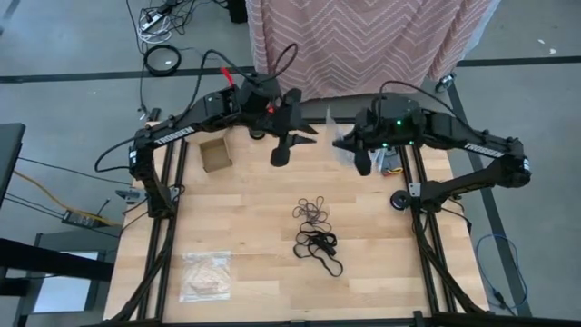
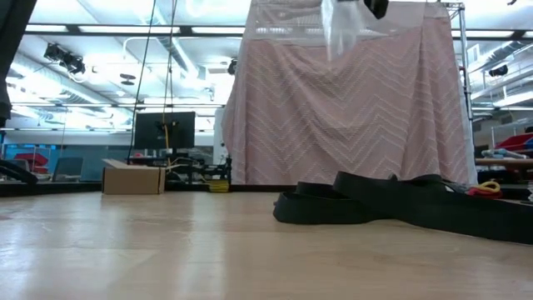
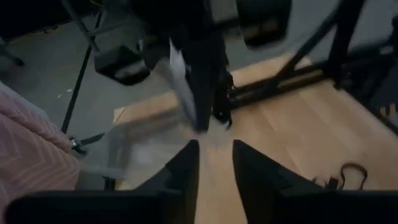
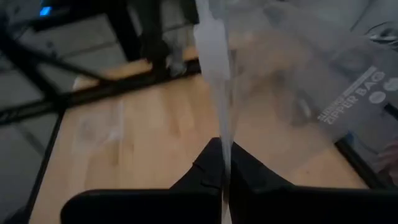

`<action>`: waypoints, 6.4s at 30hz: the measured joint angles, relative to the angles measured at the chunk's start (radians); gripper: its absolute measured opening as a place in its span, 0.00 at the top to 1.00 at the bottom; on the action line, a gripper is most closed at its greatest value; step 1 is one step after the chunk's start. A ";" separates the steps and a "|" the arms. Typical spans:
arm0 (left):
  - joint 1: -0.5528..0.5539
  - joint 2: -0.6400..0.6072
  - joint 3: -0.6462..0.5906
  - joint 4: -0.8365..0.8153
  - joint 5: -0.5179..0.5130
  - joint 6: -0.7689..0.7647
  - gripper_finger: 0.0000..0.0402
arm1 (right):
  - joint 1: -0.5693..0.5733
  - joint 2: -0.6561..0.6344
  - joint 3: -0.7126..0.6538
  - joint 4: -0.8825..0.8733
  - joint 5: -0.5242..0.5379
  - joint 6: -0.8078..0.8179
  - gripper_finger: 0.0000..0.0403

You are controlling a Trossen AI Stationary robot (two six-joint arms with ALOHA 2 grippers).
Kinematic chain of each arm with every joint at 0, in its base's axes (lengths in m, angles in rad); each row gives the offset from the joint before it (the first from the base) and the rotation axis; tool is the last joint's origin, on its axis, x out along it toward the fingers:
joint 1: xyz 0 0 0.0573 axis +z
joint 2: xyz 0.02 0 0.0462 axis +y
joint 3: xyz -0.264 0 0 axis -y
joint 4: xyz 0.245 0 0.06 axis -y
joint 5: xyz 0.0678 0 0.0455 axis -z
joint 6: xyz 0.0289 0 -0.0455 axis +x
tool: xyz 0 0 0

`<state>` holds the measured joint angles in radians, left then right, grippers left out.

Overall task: Sort rubber bands
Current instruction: Open the transparent zip bag

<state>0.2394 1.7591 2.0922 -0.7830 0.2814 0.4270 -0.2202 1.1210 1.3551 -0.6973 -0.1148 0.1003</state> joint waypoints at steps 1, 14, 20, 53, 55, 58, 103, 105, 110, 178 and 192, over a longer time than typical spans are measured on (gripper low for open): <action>0.000 0.000 0.000 -0.006 0.001 0.008 0.68 | -0.002 0.001 0.010 -0.014 -0.022 -0.012 1.00; -0.005 0.012 -0.002 -0.075 0.118 0.009 0.52 | 0.043 0.142 0.020 -0.213 -0.111 -0.089 1.00; -0.016 0.056 -0.005 -0.133 0.188 0.010 0.56 | 0.055 0.206 0.020 -0.153 -0.148 -0.103 1.00; -0.024 0.092 -0.003 -0.201 0.092 -0.014 0.99 | 0.051 0.211 0.020 -0.041 -0.130 -0.092 1.00; -0.024 0.092 -0.003 -0.251 0.067 -0.003 0.99 | 0.047 0.204 0.020 -0.015 -0.140 -0.091 1.00; -0.024 0.092 -0.003 -0.304 0.027 0.011 1.00 | 0.038 0.196 0.020 0.031 -0.184 -0.091 0.96; -0.024 0.091 -0.003 -0.278 0.022 0.002 1.00 | -0.016 0.235 0.020 0.188 -0.221 0.000 0.93; -0.023 0.091 -0.002 -0.285 0.022 0.002 1.00 | -0.016 0.235 0.020 0.188 -0.221 -0.004 0.97; -0.023 0.087 0.009 -0.319 0.017 0.003 1.00 | -0.015 0.237 0.020 0.189 -0.215 -0.011 0.96; 0.103 -0.074 0.178 -0.544 -0.147 -0.011 0.85 | -0.021 0.236 -0.003 0.143 -0.168 -0.024 1.00; 0.192 -0.071 0.178 -0.575 -0.025 -0.061 0.50 | -0.021 0.236 -0.004 0.143 -0.192 -0.029 1.00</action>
<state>0.4313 1.6878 2.2700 -1.3575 0.2565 0.3656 -0.2409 1.3567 1.3510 -0.5545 -0.3069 0.0713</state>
